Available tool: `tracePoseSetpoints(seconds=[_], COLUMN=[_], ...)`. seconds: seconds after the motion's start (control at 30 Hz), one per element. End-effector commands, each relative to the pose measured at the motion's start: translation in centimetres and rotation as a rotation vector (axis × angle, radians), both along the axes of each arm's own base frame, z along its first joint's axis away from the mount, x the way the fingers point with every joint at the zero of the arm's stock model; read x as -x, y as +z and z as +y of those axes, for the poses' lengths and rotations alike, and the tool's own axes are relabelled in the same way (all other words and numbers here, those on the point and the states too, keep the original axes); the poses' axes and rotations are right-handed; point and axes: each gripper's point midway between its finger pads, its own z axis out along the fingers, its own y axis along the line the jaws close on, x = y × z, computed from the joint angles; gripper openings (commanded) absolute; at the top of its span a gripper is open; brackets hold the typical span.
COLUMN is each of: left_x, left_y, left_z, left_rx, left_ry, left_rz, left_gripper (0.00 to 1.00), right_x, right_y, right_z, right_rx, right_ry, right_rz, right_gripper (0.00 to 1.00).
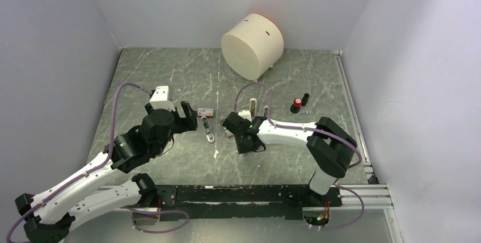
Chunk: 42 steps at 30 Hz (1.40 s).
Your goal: Load the staples into the stapler
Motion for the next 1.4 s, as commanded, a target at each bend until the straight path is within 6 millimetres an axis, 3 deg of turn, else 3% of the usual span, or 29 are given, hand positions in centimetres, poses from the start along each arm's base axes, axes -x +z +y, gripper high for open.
tracePoseSetpoints(seconds=[0.0,0.73,1.03,1.37], left_x=[-0.3,-0.2,-0.2,-0.2], left_y=[1.0,0.9,0.9,0.9], left_z=[-0.1,0.0,0.0,-0.1], left_rx=[0.019,0.019,0.02,0.019], left_ry=[0.002,0.005,0.006,0.001], left_rz=[-0.022,-0.021,-0.021,-0.02], left_gripper=[0.94,0.94,0.94,0.94], right_x=[0.8,0.0,0.2,-1.7], right_y=[-0.2,-0.9,-1.0,2.3], right_z=[-0.5,-0.5,-0.8,-1.4], right_rx=[0.015,0.019,0.025,-0.008], right_ry=[0.004,0.003,-0.002,-0.059], right_rz=[0.038,0.021,0.033,-0.076], right_gripper=[0.33,0.3,0.19,0.2])
